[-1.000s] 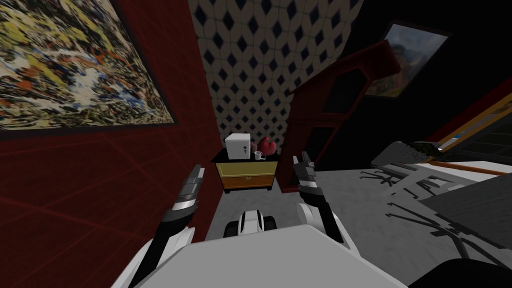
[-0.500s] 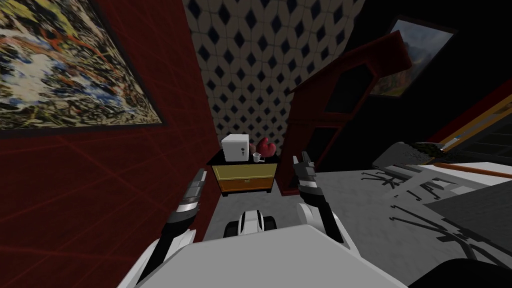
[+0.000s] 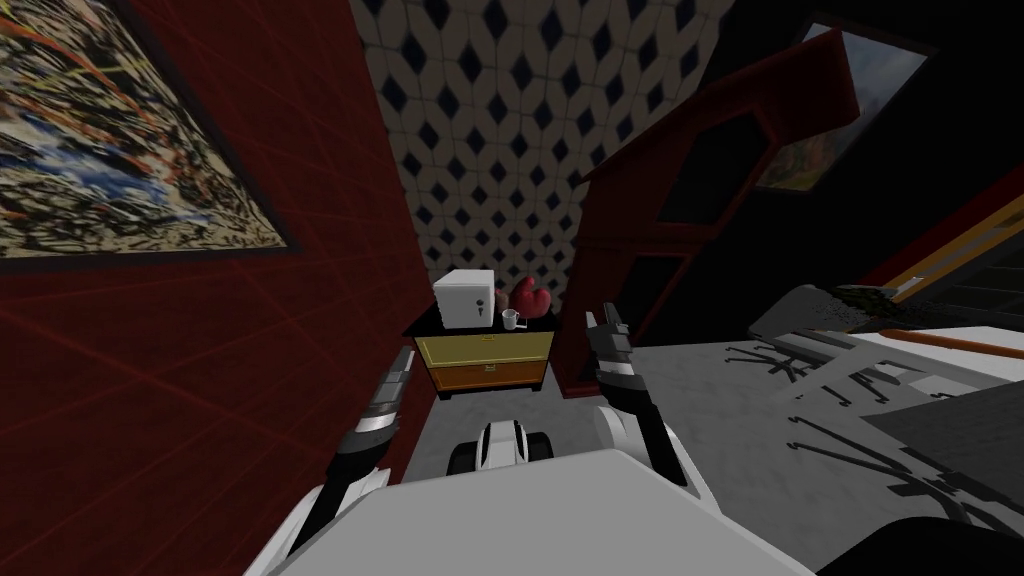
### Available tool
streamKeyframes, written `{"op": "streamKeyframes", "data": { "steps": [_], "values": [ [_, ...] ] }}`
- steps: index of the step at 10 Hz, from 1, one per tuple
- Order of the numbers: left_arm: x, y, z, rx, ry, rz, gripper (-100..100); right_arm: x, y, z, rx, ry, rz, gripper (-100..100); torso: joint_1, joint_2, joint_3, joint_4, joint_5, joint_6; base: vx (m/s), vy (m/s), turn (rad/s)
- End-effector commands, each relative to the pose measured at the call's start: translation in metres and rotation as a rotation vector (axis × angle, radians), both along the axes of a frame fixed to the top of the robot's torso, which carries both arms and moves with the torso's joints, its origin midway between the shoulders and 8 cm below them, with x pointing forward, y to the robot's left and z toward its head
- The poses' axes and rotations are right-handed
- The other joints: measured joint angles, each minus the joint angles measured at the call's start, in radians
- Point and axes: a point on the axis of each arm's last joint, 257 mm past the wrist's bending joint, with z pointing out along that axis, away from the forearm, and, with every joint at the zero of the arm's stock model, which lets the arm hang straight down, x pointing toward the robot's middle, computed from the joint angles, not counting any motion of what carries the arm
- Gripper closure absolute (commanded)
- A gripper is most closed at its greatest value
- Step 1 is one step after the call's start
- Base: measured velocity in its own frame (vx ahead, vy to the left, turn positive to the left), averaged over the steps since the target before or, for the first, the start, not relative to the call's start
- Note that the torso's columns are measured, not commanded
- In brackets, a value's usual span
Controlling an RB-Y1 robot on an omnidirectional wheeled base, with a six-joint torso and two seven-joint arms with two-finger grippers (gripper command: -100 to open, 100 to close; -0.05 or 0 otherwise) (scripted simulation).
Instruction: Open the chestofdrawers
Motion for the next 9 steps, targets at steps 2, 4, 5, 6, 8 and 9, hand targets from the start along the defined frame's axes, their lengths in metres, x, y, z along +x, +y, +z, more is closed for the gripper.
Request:
{"op": "streamKeyframes", "data": {
  "steps": [2,4,5,6,8,9],
  "values": [
    [-0.001,0.001,-0.027,0.012,0.029,-0.002,-100,0.000,0.000,0.000,0.000,0.000,0.000,0,0.002,0.002,0.001,0.001,0.001,0.000,0.071,-0.026,-0.008],
    [-0.002,0.003,-0.041,0.017,0.045,-0.003,-100,0.000,0.000,0.000,0.000,0.000,0.000,0,0.001,0.000,0.000,0.000,0.000,0.000,0.061,-0.020,-0.008],
    [-0.003,0.004,-0.045,0.016,0.054,-0.001,-100,0.000,0.000,0.000,0.000,0.000,0.000,0,0.001,0.000,0.001,0.000,0.000,0.000,0.057,-0.031,-0.004],
    [-0.004,0.004,-0.054,0.021,0.060,-0.004,-100,0.000,0.000,0.000,0.000,0.000,0.000,0,0.000,0.000,0.000,0.000,0.000,0.000,0.076,-0.053,-0.010],
    [-0.006,0.005,-0.067,0.025,0.076,-0.005,-100,0.000,0.000,0.000,0.000,0.000,0.000,0,0.000,0.000,0.000,0.000,0.000,0.000,0.076,-0.037,-0.006],
    [-0.007,0.006,-0.072,0.023,0.085,-0.003,-100,0.000,0.000,0.000,0.000,0.000,0.000,0,0.001,-0.001,0.000,0.000,0.000,0.000,0.072,-0.023,-0.005]
  ]
}}
